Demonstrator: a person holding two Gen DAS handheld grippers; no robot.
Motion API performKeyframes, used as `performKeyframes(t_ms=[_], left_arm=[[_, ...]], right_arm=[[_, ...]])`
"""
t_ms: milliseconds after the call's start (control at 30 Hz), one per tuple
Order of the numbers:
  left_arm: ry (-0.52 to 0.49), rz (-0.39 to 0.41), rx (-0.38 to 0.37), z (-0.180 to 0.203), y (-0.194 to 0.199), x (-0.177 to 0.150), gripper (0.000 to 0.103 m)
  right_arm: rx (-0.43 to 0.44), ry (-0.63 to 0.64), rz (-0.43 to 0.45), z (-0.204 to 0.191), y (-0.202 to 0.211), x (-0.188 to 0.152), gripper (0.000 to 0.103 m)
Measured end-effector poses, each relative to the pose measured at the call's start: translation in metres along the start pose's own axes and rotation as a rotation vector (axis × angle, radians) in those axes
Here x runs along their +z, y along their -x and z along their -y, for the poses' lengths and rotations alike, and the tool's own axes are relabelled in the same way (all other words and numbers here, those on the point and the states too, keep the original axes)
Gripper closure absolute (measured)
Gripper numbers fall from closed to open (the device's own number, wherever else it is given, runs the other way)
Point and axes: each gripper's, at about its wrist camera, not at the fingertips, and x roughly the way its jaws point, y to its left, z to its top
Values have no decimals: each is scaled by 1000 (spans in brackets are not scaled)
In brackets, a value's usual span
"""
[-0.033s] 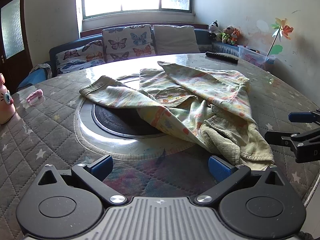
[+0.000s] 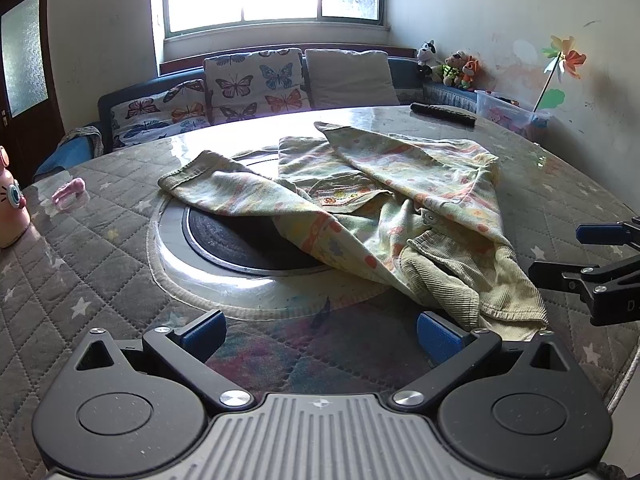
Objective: Fold clothes
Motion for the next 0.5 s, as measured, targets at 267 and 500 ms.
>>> performKeyframes(t_ms=[267,500], left_arm=[[1,-16,-3,2,-5,-1,0],[-6,-22,6,3,-10,5,0]], right_arm=[[-3,6,-3,-4,0,2,0],[4,17,-5,-6,-7,8,0]])
